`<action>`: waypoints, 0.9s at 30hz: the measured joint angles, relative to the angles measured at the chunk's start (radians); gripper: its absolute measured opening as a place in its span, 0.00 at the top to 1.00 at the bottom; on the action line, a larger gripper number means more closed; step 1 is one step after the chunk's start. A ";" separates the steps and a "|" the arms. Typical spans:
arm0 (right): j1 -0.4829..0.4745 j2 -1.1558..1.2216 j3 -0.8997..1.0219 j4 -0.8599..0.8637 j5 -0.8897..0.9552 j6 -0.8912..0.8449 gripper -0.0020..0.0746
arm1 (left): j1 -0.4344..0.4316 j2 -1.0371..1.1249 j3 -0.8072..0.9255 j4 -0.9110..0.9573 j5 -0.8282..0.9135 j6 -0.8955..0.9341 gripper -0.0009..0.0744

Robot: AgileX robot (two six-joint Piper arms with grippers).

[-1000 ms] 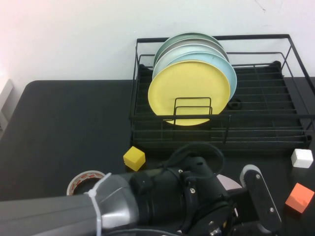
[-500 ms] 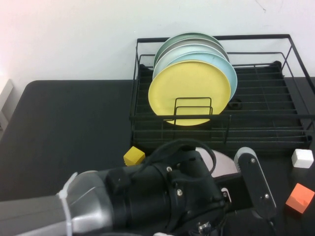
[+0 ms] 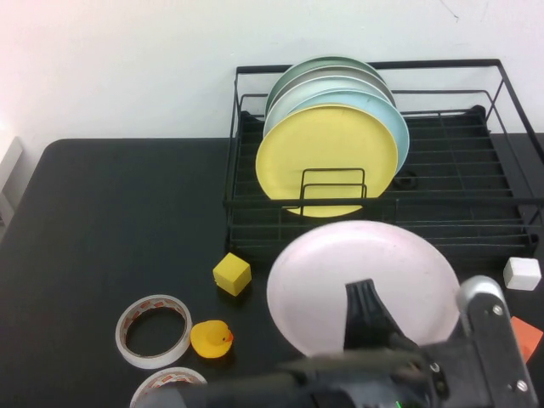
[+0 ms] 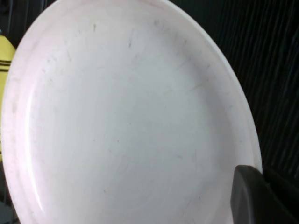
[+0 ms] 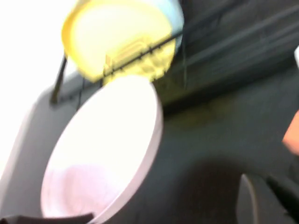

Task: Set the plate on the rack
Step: Hand over the plate

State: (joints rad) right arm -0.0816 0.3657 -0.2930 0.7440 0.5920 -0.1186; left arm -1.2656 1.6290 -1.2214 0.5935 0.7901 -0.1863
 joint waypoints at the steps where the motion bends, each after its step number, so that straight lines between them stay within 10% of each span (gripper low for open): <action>1: 0.000 0.062 -0.026 0.015 0.021 -0.032 0.90 | -0.012 0.000 0.000 0.009 0.002 -0.024 0.99; 9: 0.000 0.465 -0.199 0.233 0.165 -0.305 0.31 | -0.102 0.000 0.002 0.118 0.009 -0.184 0.99; 27: 0.000 0.898 -0.249 0.657 0.274 -0.790 0.23 | -0.143 0.000 0.002 0.188 0.028 -0.297 0.99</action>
State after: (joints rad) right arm -0.0816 1.2636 -0.5420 1.4011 0.8663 -0.9081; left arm -1.4085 1.6290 -1.2197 0.7819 0.8178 -0.4837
